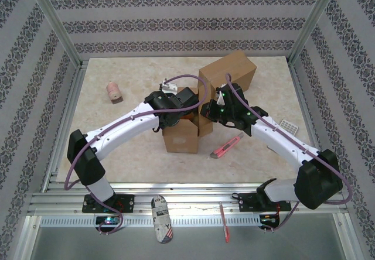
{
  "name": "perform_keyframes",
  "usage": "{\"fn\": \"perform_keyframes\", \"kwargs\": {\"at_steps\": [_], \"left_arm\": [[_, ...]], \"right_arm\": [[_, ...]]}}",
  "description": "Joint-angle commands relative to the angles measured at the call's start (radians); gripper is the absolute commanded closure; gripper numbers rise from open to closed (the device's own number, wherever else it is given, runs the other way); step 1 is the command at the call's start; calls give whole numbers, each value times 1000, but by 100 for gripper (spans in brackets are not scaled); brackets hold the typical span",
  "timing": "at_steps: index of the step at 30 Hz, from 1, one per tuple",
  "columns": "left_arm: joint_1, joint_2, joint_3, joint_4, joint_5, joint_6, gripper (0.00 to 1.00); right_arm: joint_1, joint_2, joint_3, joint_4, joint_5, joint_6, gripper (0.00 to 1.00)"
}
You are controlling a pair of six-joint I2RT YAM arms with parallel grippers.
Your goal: Unpack the express box
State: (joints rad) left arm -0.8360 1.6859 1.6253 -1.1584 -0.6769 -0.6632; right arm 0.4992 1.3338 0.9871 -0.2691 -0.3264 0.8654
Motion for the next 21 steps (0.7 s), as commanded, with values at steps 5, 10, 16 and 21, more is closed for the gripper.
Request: {"fn": "perform_keyframes", "kwargs": {"at_steps": [5,10,16,21], "left_arm": [[34,-111,-70,47,78,130,64],[33,-173,-58,167,219,252,38],[32,-175,47,249,389,446,28],[34,-117,134,301,520,652,34]], "right_arm": [[-28,-28,-10,-6,22,-32,100],[-31,-28,19,-8,-13,-71,100],[-36,-24,56,-50,-43,-110,100],[-42,-13,62,-63,-66,-120,100]]}}
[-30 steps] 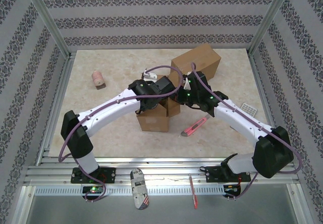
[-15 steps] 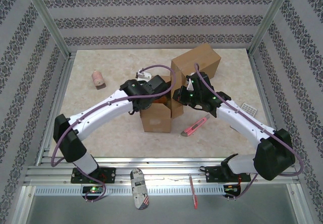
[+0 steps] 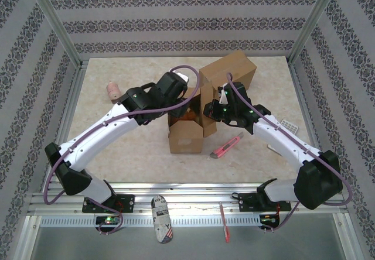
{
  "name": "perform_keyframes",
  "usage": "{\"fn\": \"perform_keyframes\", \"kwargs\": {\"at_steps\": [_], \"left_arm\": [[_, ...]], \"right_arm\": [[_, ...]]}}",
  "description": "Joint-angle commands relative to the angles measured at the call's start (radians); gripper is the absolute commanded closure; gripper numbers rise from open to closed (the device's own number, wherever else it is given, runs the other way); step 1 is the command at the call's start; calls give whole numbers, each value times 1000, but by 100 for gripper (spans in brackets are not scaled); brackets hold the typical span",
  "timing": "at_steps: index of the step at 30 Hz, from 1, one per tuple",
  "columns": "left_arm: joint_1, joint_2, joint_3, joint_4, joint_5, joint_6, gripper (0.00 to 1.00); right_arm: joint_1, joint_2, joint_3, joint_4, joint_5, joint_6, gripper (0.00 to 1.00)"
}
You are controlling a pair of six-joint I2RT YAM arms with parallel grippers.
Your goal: Unpack the express box
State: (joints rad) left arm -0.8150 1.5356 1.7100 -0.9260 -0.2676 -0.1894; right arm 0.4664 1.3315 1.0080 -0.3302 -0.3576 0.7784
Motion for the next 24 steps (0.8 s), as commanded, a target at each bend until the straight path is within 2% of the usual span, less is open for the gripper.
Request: {"fn": "perform_keyframes", "kwargs": {"at_steps": [1,7,8,9,10,11,20,24], "left_arm": [[13,49,62,77,124,219,38],[14,151,91,85,149,428,59],[16,164,88,89,147,455,58],[20,177,84,92,143,473,53],[26,190,80,93,138,487,41],[34,201,77,92,134,498,38],[75,262,11,112,143,559,34],[95,292,-11,154,113,580,34]], "right_arm": [[-11,-8,42,-4,-41,-36,100],[-20,-2,66,-41,-67,-66,100],[-23,-3,70,-49,-66,-71,100],[-24,-5,71,-52,-68,-75,100],[-27,-6,72,-55,-69,-76,100],[-32,-10,72,-56,-72,-76,100],[-46,-23,55,-60,-78,-80,100],[-49,-24,49,-57,-80,-79,100]]}}
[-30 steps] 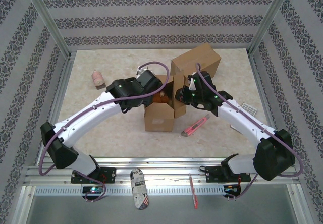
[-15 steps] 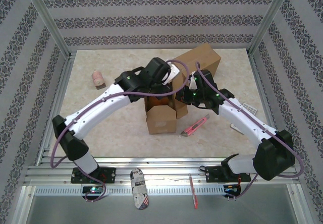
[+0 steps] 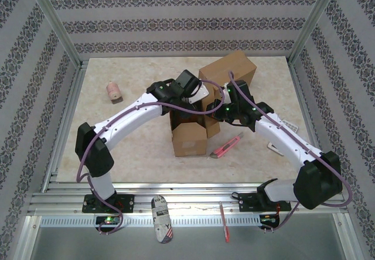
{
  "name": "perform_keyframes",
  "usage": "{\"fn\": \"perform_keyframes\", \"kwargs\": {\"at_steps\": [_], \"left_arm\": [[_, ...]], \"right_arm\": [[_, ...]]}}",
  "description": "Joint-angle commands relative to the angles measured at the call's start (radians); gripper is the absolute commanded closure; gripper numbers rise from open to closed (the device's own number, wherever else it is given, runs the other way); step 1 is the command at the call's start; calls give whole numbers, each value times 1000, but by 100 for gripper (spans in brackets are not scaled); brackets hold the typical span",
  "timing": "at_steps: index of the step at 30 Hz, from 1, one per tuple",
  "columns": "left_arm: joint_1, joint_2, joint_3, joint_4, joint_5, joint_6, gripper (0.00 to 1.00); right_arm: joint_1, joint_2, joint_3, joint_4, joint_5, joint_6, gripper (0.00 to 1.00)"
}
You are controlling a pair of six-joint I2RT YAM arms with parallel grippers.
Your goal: Unpack the express box
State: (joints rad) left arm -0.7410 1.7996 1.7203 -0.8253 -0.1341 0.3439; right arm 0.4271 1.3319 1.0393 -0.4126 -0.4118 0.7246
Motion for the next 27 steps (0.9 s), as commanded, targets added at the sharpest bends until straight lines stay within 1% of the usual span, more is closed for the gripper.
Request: {"fn": "perform_keyframes", "kwargs": {"at_steps": [1,7,12,14,16,18,20,23,27], "left_arm": [[23,32,-32,76,-36,57,34],[25,60,-60,161,-87,102,35],[25,68,-87,227,-152,133,42],[25,61,-100,247,-175,140,42],[23,45,-126,281,-200,153,42],[23,27,-155,322,-224,164,37],[23,18,-171,353,-242,176,36],[24,23,-175,375,-262,189,39],[25,26,-175,399,-278,200,47]], "right_arm": [[-10,-25,16,27,-26,-24,100],[-10,-27,6,37,-28,-19,100],[-10,-25,4,42,-32,-15,100],[-10,-23,2,44,-32,-14,100],[-10,-23,1,46,-32,-14,100],[-10,-21,-1,51,-32,-12,100],[-10,-17,-1,58,-38,-9,100],[-6,-12,-2,64,-45,-4,100],[-4,-17,-7,66,-42,-4,100]]}}
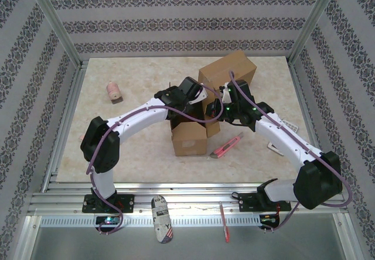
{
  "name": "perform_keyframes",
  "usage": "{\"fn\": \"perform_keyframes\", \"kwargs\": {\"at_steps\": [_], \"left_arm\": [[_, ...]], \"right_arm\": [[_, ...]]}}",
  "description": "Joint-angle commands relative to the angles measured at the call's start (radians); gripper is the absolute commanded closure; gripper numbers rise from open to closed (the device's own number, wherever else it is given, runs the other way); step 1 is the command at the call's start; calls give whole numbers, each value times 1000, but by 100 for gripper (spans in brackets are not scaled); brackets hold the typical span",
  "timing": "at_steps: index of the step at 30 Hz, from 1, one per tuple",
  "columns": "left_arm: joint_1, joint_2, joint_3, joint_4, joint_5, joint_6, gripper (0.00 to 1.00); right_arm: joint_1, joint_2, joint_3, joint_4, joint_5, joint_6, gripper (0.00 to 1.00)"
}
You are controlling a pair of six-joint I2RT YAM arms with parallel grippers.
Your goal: Unpack the express box
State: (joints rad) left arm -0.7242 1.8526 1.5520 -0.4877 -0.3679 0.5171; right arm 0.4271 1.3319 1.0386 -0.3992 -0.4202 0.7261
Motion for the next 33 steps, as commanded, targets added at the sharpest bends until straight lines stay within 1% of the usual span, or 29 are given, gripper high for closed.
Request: {"fn": "perform_keyframes", "kwargs": {"at_steps": [1,6,7,8,9,12,13,14,20,26,28,33], "left_arm": [[8,-27,-6,67,-50,27,48],[9,-26,5,86,-86,50,58],[9,-23,13,81,-88,52,65],[11,-20,24,72,-94,52,76],[11,-17,34,63,-100,51,81],[17,-8,64,32,-110,52,88],[20,-7,71,22,-111,52,93],[22,-6,83,10,-112,51,100],[35,-27,144,-82,-140,43,100],[53,-29,269,-276,-177,-9,100],[56,-27,313,-336,-187,-32,100],[69,-15,417,-480,-173,-111,100]], "right_arm": [[-4,-19,-7,53,-33,-5,100],[-4,-22,-8,51,-34,-7,100],[-4,-22,-9,50,-34,-7,100],[-5,-22,-8,51,-34,-8,100],[-4,-23,-9,48,-34,-11,100],[-5,-24,-9,45,-35,-15,100],[-5,-24,-7,44,-38,-17,100],[-5,-24,-5,41,-41,-21,100],[-8,-20,20,7,-59,-64,100],[-19,-26,45,-24,-75,-102,99],[-22,-24,54,-34,-83,-114,93],[-28,-31,79,-44,-111,-155,67]]}}
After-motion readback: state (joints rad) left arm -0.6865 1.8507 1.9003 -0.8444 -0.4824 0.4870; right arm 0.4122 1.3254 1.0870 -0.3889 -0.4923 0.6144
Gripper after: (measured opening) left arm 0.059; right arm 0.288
